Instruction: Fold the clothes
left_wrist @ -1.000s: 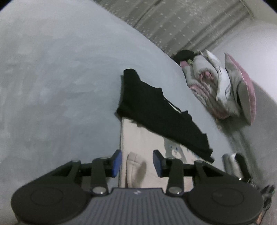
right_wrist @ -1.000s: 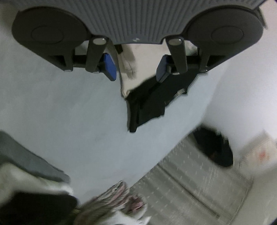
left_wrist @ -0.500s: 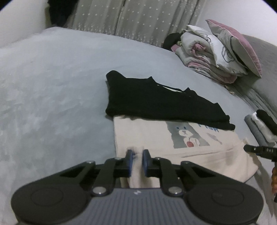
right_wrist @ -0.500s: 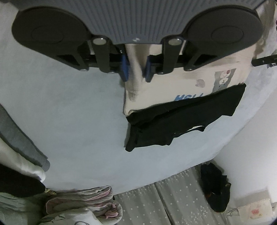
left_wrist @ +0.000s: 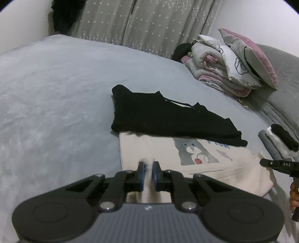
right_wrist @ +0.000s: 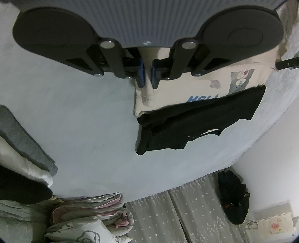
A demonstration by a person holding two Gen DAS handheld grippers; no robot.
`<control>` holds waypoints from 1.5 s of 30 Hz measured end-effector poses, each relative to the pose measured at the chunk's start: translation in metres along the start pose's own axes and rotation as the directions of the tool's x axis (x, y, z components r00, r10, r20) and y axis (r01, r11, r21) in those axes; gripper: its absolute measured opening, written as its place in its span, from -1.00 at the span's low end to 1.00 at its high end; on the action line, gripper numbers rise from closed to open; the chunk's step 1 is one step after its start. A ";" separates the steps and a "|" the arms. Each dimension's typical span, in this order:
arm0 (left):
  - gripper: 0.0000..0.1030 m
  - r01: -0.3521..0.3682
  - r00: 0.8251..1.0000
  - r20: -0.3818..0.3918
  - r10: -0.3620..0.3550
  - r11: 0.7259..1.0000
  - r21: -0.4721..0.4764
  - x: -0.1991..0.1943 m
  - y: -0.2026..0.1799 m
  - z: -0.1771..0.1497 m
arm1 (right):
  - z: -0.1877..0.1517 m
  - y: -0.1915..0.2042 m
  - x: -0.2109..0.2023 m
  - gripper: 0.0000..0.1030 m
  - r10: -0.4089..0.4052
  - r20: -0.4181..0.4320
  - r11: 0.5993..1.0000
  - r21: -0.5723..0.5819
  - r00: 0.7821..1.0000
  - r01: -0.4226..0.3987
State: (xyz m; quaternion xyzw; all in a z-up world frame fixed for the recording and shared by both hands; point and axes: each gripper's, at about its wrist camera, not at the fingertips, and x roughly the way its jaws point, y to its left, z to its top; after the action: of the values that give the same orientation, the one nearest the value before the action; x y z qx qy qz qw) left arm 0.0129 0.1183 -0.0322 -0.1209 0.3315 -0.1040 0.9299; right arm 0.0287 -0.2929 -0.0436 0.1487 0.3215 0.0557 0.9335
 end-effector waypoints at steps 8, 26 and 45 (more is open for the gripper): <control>-0.83 0.011 1.000 0.010 -0.011 1.000 -0.025 -0.003 0.002 0.002 | 0.001 0.002 0.001 -0.86 -0.004 0.016 1.000 -0.005 1.000 0.004; -0.47 0.027 0.999 -0.037 -0.026 0.999 0.035 0.005 -0.006 -0.004 | -0.002 0.003 0.009 -0.16 -0.020 -0.019 1.000 0.005 1.000 0.020; -0.87 -0.030 0.999 -0.039 0.033 0.996 0.082 0.008 -0.011 -0.010 | -0.009 0.014 0.013 -0.71 -0.041 -0.003 0.998 -0.052 0.999 0.040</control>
State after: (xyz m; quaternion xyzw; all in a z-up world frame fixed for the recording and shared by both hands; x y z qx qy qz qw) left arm 0.0118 0.1041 -0.0412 -0.0757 0.3476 -0.1052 0.9286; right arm 0.0333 -0.2750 -0.0537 0.1176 0.3250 0.0454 0.9373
